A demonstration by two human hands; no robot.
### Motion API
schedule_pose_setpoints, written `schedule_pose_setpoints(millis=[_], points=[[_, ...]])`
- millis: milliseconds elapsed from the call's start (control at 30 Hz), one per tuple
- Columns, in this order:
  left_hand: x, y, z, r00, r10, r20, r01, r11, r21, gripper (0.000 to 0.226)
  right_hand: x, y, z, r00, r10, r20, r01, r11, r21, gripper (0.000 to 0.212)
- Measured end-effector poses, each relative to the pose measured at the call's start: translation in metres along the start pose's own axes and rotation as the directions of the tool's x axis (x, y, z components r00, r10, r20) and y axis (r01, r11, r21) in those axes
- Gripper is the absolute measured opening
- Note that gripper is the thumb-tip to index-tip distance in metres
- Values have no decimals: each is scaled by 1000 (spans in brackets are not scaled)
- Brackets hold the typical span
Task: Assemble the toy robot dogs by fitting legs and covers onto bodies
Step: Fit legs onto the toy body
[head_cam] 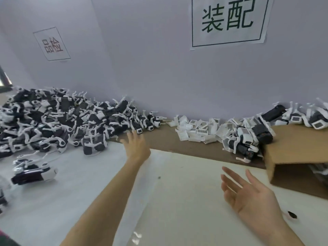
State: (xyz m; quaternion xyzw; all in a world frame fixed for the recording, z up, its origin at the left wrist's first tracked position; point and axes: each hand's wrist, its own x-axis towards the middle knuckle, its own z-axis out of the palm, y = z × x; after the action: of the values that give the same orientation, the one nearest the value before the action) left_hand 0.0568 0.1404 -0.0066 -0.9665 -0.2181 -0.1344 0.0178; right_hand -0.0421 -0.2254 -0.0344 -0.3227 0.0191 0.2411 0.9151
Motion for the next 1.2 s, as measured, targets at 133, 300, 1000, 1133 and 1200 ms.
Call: schedule_pose_setpoints(millis=[133,300,1000,1133,1200], points=[[38,-85,1,959,-277,63,254,935,247,67,12,-1,0,1000,18,-20,-19,999,-50,57],[54,-135,10,915,-349,201,346,937,55,64,20,-4,0,998,42,-43,-45,995,-84,59],[-109,41,-3,901,412,-139,-421,749,-512,32,-15,-14,-7,977,-198,-77,201,979,41,46],[-141,94,-16,836,494,-239,-548,719,-428,30,-23,-27,-13,938,-290,-189,283,957,-65,35],[-151,114,-22,750,544,-375,-657,679,-329,31,-24,-33,-18,887,-384,-255,320,912,-258,28]])
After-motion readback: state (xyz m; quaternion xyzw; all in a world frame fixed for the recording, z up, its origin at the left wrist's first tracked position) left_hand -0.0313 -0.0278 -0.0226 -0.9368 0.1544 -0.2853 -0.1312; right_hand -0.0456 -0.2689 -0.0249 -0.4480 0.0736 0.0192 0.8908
